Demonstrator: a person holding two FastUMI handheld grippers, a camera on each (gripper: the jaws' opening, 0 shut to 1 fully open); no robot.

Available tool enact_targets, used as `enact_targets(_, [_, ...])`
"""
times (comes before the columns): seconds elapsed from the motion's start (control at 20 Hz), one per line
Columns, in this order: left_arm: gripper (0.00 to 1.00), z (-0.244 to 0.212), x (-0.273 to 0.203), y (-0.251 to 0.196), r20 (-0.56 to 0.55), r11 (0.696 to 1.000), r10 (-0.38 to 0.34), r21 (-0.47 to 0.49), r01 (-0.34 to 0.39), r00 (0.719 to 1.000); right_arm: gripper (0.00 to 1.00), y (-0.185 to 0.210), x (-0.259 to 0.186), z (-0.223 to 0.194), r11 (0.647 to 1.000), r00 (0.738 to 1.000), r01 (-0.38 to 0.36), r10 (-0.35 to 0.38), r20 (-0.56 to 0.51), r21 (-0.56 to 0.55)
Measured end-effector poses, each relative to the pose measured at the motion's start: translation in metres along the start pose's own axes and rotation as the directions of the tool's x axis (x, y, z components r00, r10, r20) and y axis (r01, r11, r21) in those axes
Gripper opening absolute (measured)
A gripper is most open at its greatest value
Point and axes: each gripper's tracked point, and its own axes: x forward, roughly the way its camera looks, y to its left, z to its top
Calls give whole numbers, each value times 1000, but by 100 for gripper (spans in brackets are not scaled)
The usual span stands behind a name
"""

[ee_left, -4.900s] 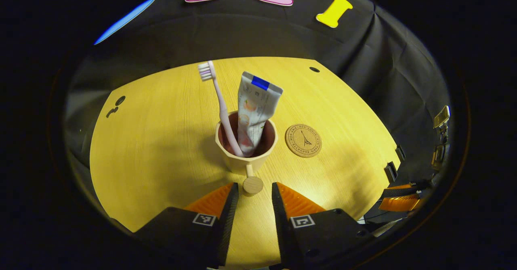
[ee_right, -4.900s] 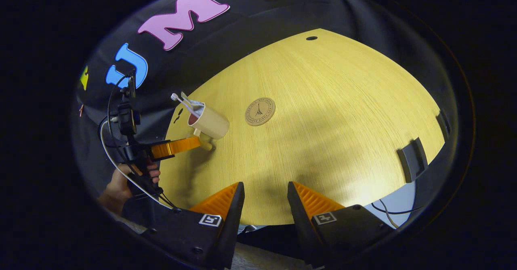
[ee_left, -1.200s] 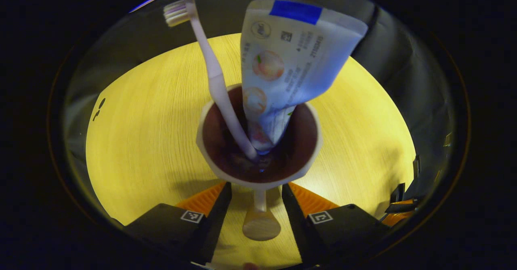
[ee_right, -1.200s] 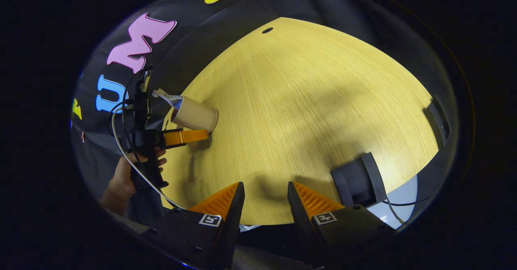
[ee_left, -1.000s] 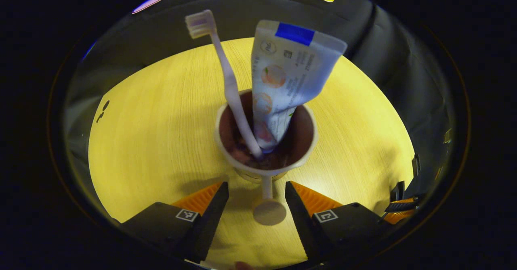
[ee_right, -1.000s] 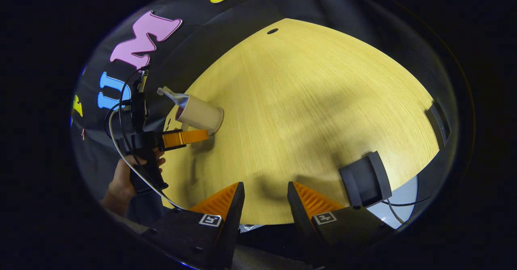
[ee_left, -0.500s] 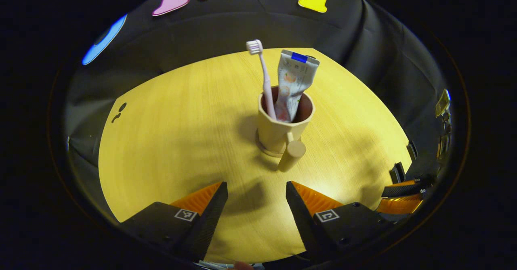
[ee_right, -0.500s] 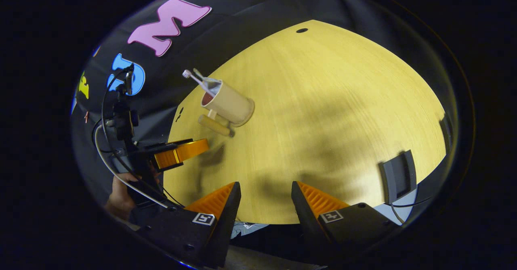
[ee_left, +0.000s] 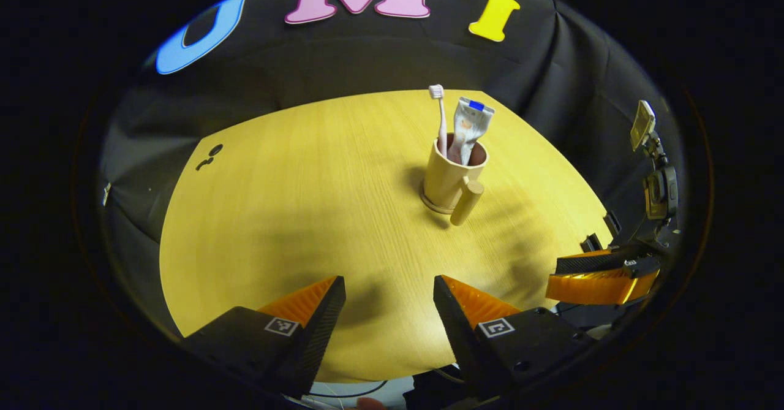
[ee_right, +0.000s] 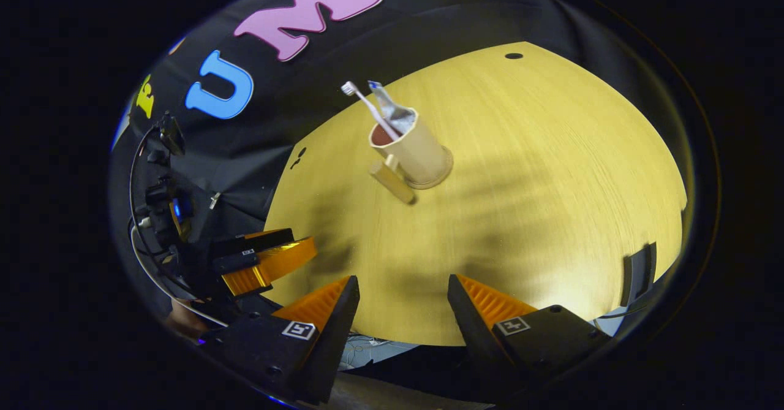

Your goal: Put the toothbrush and toothpaste on the desktop into the cup, then pick up the cup and place it on the coaster on the desktop.

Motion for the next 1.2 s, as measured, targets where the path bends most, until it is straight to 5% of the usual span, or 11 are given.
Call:
enact_targets(0.6, [91, 0, -48, 44, 132, 992, 22, -126, -5, 991, 94, 56, 20, 12, 995, 999, -52, 53, 7, -83])
enact_targets(1.2, [91, -8, -52, 59, 117, 989, 105, -113, -92, 987, 94, 43, 24, 34, 996, 999, -49, 48, -8, -77])
